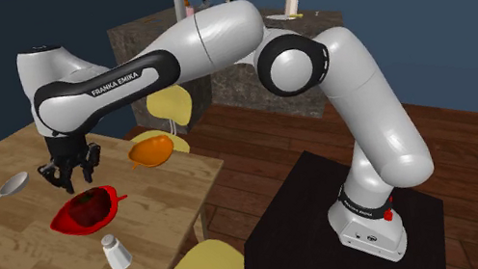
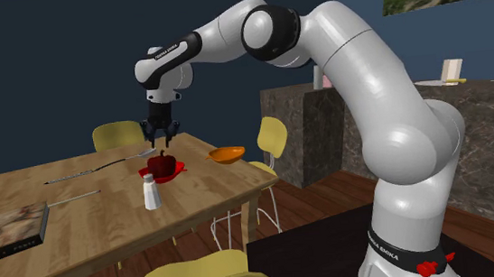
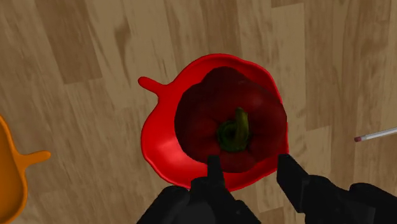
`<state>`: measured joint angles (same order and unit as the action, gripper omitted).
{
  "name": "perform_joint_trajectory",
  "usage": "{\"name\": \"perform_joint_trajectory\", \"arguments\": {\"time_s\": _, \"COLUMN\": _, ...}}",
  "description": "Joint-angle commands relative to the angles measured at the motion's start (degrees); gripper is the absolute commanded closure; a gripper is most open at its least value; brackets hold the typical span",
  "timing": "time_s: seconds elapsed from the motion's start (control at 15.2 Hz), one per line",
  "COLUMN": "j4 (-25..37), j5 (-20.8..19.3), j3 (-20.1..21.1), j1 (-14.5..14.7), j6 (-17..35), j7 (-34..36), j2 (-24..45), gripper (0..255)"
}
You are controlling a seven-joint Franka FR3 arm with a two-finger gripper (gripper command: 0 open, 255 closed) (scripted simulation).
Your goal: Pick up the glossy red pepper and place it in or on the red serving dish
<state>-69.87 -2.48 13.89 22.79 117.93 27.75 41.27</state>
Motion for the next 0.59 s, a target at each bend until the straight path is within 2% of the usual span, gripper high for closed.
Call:
{"name": "perform_joint_trajectory", "arguments": {"time_s": 0.0, "j4": 0.0, "j5": 0.0, "j3": 0.0, "j1": 0.0, "j6": 0.0, "j7": 0.0, "j2": 0.0, "gripper": 0}}
{"name": "perform_joint_trajectory", "arguments": {"time_s": 0.26, "j4": 0.0, "j5": 0.0, "j3": 0.0, "j1": 0.0, "j6": 0.0, "j7": 0.0, "j2": 0.0, "gripper": 0}}
{"name": "perform_joint_trajectory", "arguments": {"time_s": 0.53, "j4": 2.3, "j5": 0.5, "j3": 0.3, "j1": -0.6, "j6": -5.2, "j7": -0.2, "j2": -3.0, "gripper": 0}}
